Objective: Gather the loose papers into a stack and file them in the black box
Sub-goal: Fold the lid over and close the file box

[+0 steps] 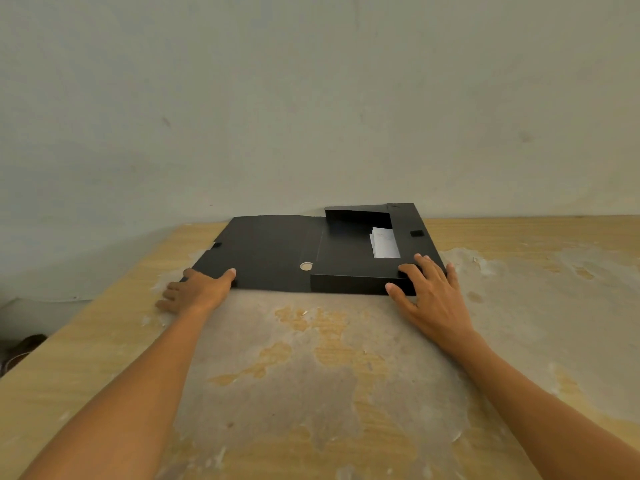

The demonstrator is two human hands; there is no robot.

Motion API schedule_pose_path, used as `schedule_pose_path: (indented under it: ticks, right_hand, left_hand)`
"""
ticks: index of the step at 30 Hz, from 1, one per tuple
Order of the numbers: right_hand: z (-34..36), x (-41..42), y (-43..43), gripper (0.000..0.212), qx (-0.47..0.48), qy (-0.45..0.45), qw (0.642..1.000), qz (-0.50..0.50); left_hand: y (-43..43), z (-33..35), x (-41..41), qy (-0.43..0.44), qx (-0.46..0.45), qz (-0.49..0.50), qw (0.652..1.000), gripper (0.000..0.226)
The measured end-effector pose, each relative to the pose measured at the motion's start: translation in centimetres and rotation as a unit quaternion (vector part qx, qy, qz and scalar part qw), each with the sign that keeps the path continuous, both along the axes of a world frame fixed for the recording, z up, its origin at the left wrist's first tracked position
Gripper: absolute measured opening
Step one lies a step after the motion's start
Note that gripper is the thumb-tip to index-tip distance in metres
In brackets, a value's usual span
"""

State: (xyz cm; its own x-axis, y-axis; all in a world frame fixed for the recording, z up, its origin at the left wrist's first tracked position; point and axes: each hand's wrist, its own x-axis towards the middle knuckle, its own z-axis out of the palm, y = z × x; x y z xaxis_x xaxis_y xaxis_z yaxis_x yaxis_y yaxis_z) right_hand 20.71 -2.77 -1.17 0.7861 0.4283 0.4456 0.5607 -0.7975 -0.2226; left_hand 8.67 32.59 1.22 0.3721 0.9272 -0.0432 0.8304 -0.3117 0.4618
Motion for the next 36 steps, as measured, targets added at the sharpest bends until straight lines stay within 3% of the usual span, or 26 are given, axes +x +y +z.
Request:
schedule_pose_path:
  ticks: [6,11,15,18,20,25,27,31,36]
  right_hand:
    - [-0.2,0.3,0.0,0.073,0.004,-0.007,1.000,-0.004]
    - [-0.3,0.5,0.1,0.053,0.010,-0.010,1.000,-0.005]
    - [-0.2,0.5,0.1,0.053,0.011,-0.011,1.000,-0.006]
    - [-0.2,0.4,0.1,0.062,0.012,-0.026,1.000,-0.007]
    - [-0.3,0.4,0.1,0.060,0.009,-0.028,1.000,-0.008]
    - [-0.3,0.5,0.1,0.061,0.008,-0.027,1.000,-0.011]
    - [-0.3,0.5,0.0,0.059,0.009,-0.023,1.000,-0.010]
    - [-0.3,0.2,-0.1,0.053,0.026,-0.013,1.000,0.001]
    - [-0.2,0.1,-0.4,0.051,0.036,-0.009,0.999,-0.015]
  left_hand:
    - [2.1,-0.2,0.1,0.017,0.016,0.001,1.000,0.104]
    - [2.3,-0.3,0.3,0.002,0.060,-0.016,0.998,0.092]
    - [2.6,0.2,0.1,-0.097,0.029,0.038,0.994,0.073]
    - [2.3,1.1,0.2,-0.242,0.007,0.068,0.968,0.060]
    - [1.6,1.8,0.3,-0.361,-0.010,0.057,0.931,0.056]
    - [0.0,4.6,1.0,-0.568,-0.018,0.069,0.820,0.074]
    - [-0.8,5.7,1.4,-0.597,-0.024,0.063,0.800,0.071]
    - [-2.6,7.3,2.5,-0.590,0.026,0.026,0.807,0.038]
    - [-5.6,8.5,3.9,-0.589,0.068,-0.076,0.801,0.037]
